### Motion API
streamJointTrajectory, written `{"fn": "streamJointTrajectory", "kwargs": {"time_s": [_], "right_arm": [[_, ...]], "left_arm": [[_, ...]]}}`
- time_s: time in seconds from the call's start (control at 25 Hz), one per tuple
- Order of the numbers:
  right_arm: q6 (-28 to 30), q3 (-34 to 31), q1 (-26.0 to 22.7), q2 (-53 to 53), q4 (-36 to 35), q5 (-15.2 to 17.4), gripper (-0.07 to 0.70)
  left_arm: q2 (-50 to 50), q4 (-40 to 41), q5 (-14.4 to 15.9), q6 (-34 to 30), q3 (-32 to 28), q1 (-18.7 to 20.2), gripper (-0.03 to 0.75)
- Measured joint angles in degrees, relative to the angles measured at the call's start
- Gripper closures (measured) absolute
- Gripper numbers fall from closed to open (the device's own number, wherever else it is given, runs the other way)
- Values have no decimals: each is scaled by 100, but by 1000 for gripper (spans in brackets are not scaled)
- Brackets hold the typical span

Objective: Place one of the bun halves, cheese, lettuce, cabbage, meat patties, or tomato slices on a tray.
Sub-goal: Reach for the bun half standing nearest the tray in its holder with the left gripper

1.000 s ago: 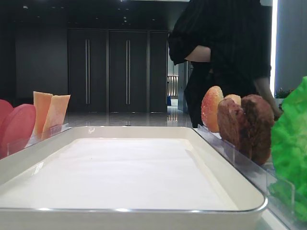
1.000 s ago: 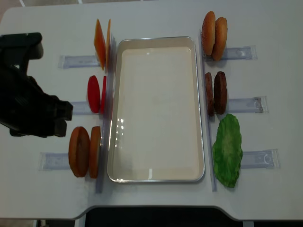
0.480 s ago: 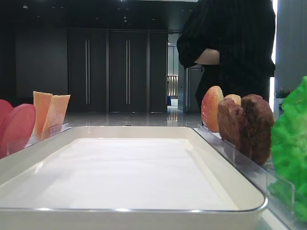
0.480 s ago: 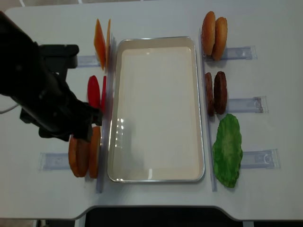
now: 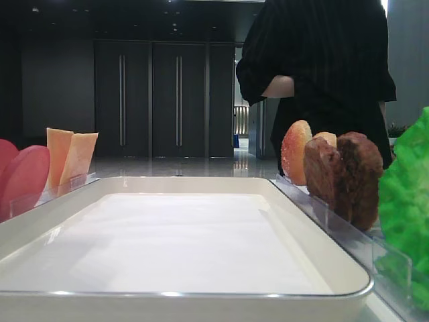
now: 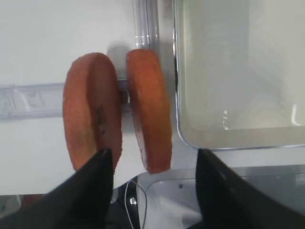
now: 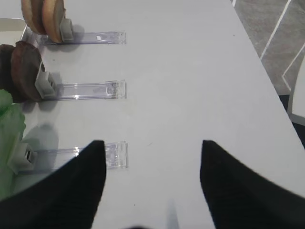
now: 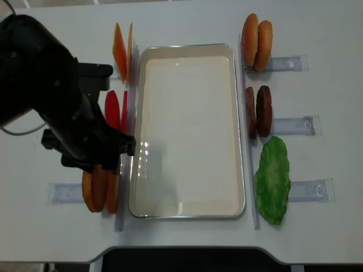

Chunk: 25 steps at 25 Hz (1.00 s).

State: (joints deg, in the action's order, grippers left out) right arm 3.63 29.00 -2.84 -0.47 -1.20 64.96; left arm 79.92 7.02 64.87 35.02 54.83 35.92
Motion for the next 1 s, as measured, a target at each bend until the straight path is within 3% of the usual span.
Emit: {"fn": "streamJointTrajectory", "kwargs": {"time_s": [0.44, 1.0], "right_arm": [[0, 0, 0, 0, 0, 0, 216], [0, 0, 0, 0, 0, 0, 216]], "left_arm": [[354, 6, -363, 6, 0, 0, 286], [728, -77, -402, 1, -10, 0, 286]]}}
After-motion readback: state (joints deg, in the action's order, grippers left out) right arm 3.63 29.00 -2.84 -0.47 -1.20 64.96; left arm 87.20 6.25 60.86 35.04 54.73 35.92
